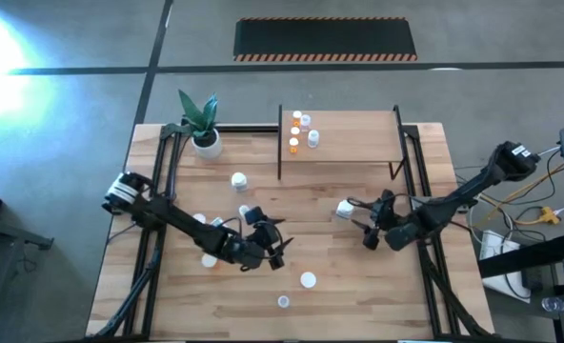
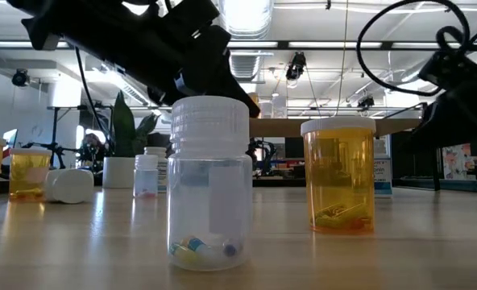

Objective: Pick and place medicine bottles onto shelf by color
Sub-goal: Put the white pill bottle on the shelf

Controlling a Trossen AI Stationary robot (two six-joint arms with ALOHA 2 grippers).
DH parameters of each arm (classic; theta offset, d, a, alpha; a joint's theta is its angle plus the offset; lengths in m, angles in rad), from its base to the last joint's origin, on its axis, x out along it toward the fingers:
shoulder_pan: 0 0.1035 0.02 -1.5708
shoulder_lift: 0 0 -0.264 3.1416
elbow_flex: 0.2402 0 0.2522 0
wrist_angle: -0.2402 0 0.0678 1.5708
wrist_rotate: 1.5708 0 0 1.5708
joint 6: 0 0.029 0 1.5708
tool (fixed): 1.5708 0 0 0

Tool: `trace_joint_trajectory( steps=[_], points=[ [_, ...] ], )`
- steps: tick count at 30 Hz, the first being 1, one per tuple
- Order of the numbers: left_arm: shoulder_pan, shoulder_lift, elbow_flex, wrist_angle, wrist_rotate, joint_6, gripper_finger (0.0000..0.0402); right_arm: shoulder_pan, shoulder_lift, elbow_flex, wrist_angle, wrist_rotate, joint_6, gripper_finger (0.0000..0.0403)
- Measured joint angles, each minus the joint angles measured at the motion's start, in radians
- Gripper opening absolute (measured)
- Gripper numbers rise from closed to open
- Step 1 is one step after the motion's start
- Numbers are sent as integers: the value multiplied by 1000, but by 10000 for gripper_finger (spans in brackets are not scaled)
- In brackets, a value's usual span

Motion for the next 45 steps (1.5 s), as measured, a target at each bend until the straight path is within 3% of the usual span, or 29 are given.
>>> trace_joint_trajectory(
  steps=[5,9,12,17,26,29,38,45],
  points=[
    [1,11,0,10,0,1,265,-98,0,-36,147,-12,-81,278],
    [2,10,0,12,0,1,265,-171,1,-40,243,-140,-158,272],
    [3,10,0,13,0,1,265,-208,6,-40,287,-181,-197,263],
    [2,10,0,17,0,1,265,-236,17,-40,294,-198,-213,233],
    [3,10,-1,17,0,1,265,-238,36,-40,334,-211,-261,144],
    [3,10,-1,16,0,1,265,-239,30,-6,333,-219,-272,139],
    [3,9,-1,16,1,1,265,-260,-4,270,-37,-242,-351,136],
    [3,9,-1,18,1,1,265,-414,-30,556,-327,-242,-532,96]
  ],
)
